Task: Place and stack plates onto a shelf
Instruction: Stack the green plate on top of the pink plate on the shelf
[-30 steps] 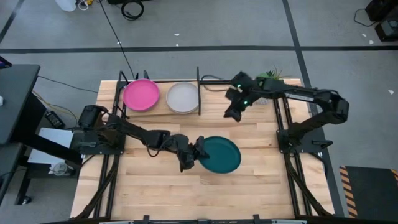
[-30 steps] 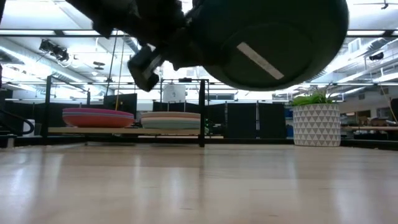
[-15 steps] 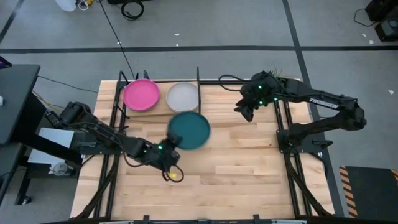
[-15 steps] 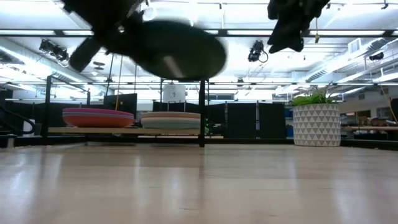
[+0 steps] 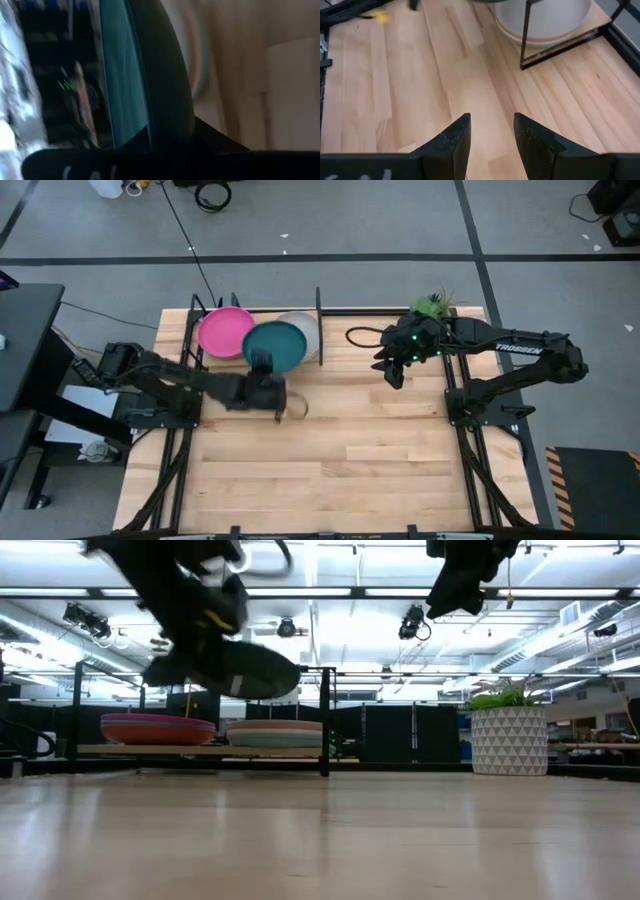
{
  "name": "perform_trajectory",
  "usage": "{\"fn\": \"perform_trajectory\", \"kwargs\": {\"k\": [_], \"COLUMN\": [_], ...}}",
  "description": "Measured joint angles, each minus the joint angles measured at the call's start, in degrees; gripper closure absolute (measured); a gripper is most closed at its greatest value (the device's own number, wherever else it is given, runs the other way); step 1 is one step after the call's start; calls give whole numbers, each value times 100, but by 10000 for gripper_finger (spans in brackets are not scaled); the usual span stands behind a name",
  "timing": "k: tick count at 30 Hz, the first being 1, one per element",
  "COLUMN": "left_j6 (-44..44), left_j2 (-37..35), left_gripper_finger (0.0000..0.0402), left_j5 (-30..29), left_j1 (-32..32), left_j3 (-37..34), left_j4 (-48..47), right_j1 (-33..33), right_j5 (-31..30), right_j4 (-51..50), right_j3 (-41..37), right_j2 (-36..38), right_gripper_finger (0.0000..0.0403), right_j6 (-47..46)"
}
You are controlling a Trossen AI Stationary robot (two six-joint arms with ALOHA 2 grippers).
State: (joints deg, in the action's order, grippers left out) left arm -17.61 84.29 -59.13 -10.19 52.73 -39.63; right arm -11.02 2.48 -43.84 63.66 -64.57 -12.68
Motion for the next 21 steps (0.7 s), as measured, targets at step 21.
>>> {"fn": "perform_trajectory", "kwargs": {"k": [21], "left_j6": [-2972], "left_j2": [914], "left_gripper_finger": [345], "left_j5": [1852], "left_j1": [2265], "left_j3": [4], "left_j4": [2830], "right_j1": [78], "right_j5": [-7], "right_j4": [-50], "right_j3": [0], "right_j2": [4], "right_gripper_finger": [247], "right_j6": [233]}}
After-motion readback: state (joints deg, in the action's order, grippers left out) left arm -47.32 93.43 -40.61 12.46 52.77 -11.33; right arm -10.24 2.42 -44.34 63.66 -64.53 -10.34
